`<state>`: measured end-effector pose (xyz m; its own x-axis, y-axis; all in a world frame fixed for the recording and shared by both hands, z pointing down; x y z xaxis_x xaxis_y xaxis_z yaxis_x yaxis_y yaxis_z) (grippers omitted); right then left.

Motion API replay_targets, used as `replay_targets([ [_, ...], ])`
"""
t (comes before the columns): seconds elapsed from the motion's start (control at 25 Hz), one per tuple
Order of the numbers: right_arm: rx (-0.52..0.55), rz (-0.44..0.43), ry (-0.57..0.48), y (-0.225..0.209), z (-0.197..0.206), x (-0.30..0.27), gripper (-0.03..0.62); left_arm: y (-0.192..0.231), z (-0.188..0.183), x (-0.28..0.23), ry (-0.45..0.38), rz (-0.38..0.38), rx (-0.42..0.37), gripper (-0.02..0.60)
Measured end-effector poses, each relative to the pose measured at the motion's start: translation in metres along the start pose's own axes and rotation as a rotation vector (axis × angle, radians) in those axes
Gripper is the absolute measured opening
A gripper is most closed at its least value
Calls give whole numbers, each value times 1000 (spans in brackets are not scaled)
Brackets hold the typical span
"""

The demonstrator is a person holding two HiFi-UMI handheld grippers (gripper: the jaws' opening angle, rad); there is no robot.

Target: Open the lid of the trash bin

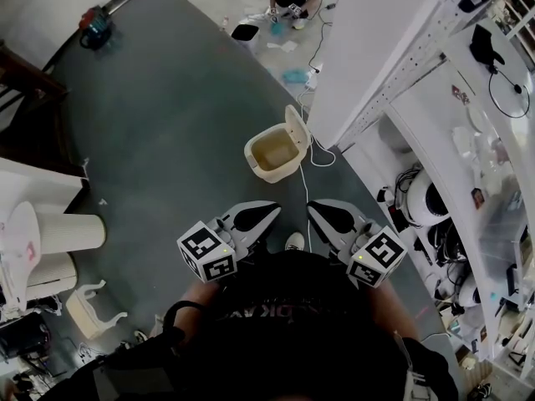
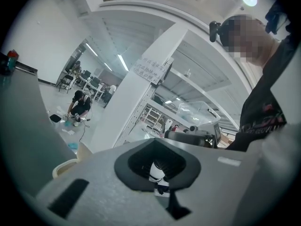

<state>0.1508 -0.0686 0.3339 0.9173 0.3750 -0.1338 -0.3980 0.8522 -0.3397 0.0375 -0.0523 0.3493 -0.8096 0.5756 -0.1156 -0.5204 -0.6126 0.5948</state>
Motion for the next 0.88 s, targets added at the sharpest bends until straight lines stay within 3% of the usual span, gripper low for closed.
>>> replay_targets([
  [0.88,-10,-13,5,20,11,-1,0,-8,8,19,-22,-10,17,2],
])
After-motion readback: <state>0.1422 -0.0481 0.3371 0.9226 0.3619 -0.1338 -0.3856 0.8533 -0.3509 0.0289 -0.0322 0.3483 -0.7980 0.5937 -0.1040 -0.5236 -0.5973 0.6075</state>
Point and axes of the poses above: the fingertips, and each gripper's own axes: x backward along the fingers, y to its left, z out of its underside, the point moved 4 cm from there along x, backward along the fingers, and after that the axes turned 4 degrees about x, right-handed, at the moved point
